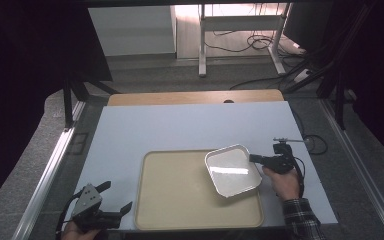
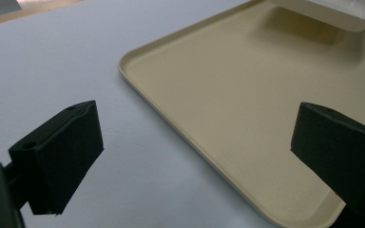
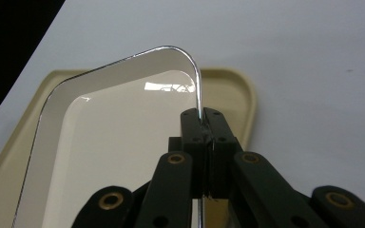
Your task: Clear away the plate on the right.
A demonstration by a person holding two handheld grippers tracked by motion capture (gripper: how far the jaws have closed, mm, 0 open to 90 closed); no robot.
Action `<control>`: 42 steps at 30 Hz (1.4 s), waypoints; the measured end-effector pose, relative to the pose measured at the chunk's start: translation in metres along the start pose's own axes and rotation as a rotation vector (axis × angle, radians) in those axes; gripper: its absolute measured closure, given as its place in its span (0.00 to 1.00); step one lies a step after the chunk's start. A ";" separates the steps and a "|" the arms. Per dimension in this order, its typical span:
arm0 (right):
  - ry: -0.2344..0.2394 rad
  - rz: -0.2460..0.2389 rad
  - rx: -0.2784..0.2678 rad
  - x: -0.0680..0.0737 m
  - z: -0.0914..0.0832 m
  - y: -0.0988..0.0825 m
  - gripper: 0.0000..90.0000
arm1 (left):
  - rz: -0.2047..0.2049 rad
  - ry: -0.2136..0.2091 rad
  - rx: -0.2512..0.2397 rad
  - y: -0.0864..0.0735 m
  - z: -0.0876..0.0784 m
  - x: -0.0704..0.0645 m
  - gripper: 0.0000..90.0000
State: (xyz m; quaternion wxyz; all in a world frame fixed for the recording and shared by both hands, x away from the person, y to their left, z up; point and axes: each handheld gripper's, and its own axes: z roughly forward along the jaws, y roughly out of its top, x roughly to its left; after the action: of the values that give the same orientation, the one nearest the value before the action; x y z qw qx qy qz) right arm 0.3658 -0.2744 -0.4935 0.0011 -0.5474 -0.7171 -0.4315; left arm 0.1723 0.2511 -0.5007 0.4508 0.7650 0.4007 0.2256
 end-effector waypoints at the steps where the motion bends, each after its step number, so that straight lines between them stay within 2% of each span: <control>1: 0.007 -0.004 0.008 0.006 0.007 0.000 0.99 | 0.000 0.000 0.000 0.000 0.000 0.000 0.03; 13: 0.011 -0.034 0.045 0.030 0.038 -0.002 0.99 | -0.001 0.000 -0.002 0.000 0.000 0.000 0.03; 26: -0.021 -0.048 0.063 0.045 0.063 -0.007 0.99 | 0.002 -0.002 -0.004 0.000 0.000 0.000 0.03; 30: -0.020 -0.057 0.078 0.045 0.065 -0.007 0.96 | 0.002 -0.002 -0.004 0.000 0.000 0.000 0.03; 31: -0.030 -0.071 0.070 0.045 0.064 -0.007 0.90 | 0.003 -0.003 -0.004 0.000 0.000 0.000 0.03; 33: -0.032 -0.075 0.070 0.045 0.063 -0.007 0.88 | 0.003 -0.002 -0.004 0.000 0.000 0.000 0.03; 35: -0.039 -0.115 0.059 0.048 0.058 -0.006 0.85 | 0.003 -0.002 -0.004 0.000 0.000 0.000 0.03; 39: -0.024 -0.176 0.052 0.053 0.050 -0.006 0.83 | 0.002 -0.002 -0.004 0.000 0.000 0.000 0.03; 40: -0.024 -0.176 0.052 0.053 0.050 -0.006 0.83 | 0.003 -0.002 -0.003 0.000 0.000 0.000 0.03; 42: 0.007 -0.204 0.045 0.057 0.043 -0.008 0.81 | 0.004 -0.002 -0.002 0.000 0.000 0.000 0.03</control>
State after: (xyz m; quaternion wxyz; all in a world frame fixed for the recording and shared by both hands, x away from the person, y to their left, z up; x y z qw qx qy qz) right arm 0.3570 -0.2036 -0.4986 -0.0279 -0.4698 -0.7787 -0.4149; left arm 0.1720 0.2510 -0.5006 0.4515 0.7656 0.3985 0.2263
